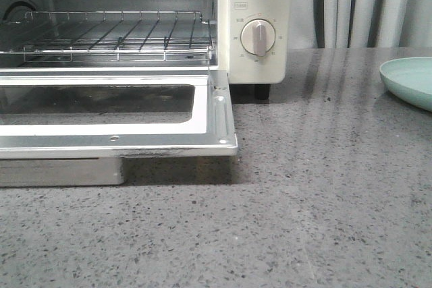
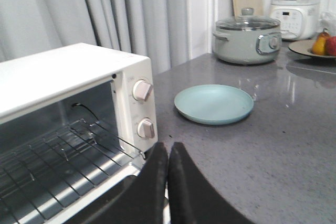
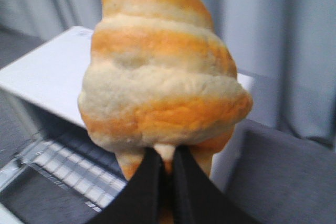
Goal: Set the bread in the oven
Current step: 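Carry the bread roll with the right gripper into the oven onto the rack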
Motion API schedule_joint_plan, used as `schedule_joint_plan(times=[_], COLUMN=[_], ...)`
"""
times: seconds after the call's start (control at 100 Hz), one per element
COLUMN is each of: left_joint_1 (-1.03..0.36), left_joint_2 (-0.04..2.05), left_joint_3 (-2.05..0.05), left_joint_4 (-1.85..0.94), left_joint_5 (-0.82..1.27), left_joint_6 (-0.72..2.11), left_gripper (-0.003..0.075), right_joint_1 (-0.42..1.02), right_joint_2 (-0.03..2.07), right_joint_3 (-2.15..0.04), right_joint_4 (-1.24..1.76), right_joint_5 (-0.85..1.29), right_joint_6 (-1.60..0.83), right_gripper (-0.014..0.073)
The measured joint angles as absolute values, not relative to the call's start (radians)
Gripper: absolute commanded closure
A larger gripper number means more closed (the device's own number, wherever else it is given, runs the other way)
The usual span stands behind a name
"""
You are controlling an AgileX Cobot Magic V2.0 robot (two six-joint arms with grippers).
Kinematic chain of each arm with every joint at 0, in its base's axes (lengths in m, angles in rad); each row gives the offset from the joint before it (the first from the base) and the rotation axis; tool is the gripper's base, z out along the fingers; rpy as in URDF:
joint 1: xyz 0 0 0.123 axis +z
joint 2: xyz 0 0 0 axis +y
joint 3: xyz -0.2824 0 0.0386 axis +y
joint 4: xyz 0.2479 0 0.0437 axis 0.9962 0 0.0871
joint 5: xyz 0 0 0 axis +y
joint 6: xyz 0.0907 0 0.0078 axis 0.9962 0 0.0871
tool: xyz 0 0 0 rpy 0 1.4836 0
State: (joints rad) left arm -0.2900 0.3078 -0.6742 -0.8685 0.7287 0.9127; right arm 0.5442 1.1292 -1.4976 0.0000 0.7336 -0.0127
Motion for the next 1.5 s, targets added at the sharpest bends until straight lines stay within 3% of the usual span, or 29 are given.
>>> schedule_joint_plan(times=[0.19,0.38,0.94,1.5], left_joint_1=[-0.29,-0.29,-0.29,-0.29], left_joint_2=[0.306,0.286,0.239,0.239], left_joint_3=[-0.674,-0.674,-0.674,-0.674], left_joint_4=[-0.871,-0.873,-0.863,-0.859], left_joint_5=[0.714,0.719,0.723,0.723], left_joint_6=[0.913,0.913,0.913,0.913], left_gripper=[0.0742,0.0742,0.0742,0.0742], right_joint_1=[0.771,0.86,0.864,0.813], right_joint_2=[1.303,1.474,1.686,1.7], right_joint_3=[-1.498,-1.498,-1.498,-1.498], right_joint_4=[0.0,0.0,-0.272,-0.313], right_joint_5=[0.727,0.727,0.645,0.564], right_joint_6=[-0.027,-0.027,-0.031,0.029], right_gripper=[0.067,0.067,0.067,0.0669])
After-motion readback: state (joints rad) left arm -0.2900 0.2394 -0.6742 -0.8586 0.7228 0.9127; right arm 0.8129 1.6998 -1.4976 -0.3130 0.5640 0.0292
